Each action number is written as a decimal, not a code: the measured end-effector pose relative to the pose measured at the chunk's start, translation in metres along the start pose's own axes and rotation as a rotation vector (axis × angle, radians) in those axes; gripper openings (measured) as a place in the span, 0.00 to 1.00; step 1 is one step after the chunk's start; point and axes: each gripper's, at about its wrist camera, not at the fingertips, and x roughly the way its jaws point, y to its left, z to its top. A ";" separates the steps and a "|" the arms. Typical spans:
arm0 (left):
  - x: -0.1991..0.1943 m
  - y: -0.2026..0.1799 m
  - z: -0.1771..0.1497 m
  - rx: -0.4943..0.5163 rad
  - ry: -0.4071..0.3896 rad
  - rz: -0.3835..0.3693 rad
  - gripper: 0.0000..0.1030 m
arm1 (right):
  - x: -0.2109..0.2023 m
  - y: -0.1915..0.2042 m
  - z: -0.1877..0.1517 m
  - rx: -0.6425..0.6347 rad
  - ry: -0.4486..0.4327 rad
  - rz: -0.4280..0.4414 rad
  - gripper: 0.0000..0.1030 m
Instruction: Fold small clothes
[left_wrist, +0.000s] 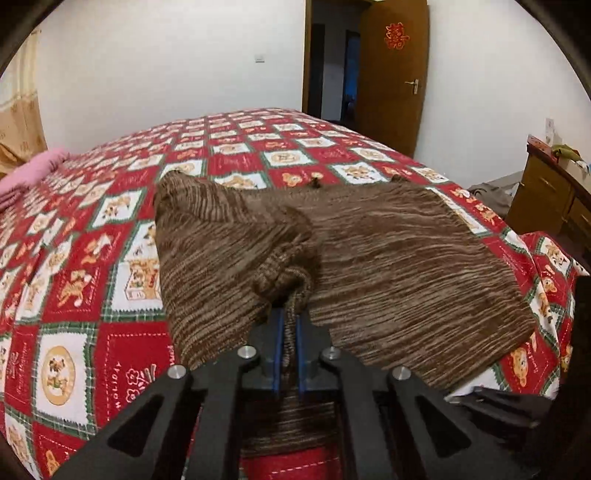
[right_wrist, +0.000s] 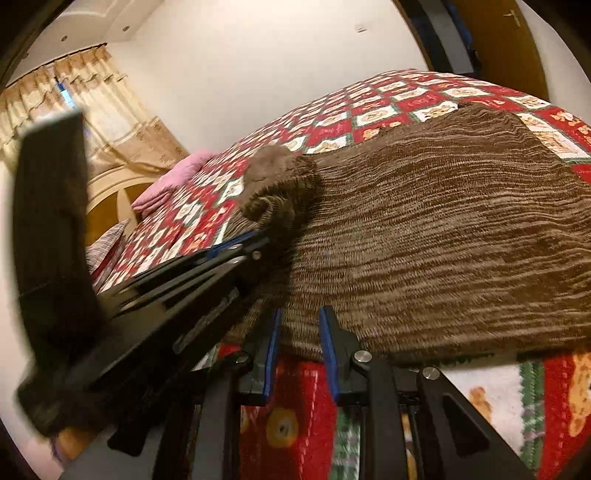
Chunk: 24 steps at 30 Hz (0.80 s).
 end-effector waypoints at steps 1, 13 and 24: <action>-0.001 0.004 -0.001 -0.015 0.000 -0.016 0.06 | -0.004 -0.003 0.001 0.000 0.008 0.015 0.22; 0.001 0.015 -0.009 -0.121 -0.021 -0.053 0.06 | 0.016 -0.009 0.129 0.003 0.031 0.171 0.70; 0.002 0.022 -0.011 -0.158 -0.026 -0.096 0.07 | 0.167 -0.006 0.178 0.011 0.297 0.231 0.69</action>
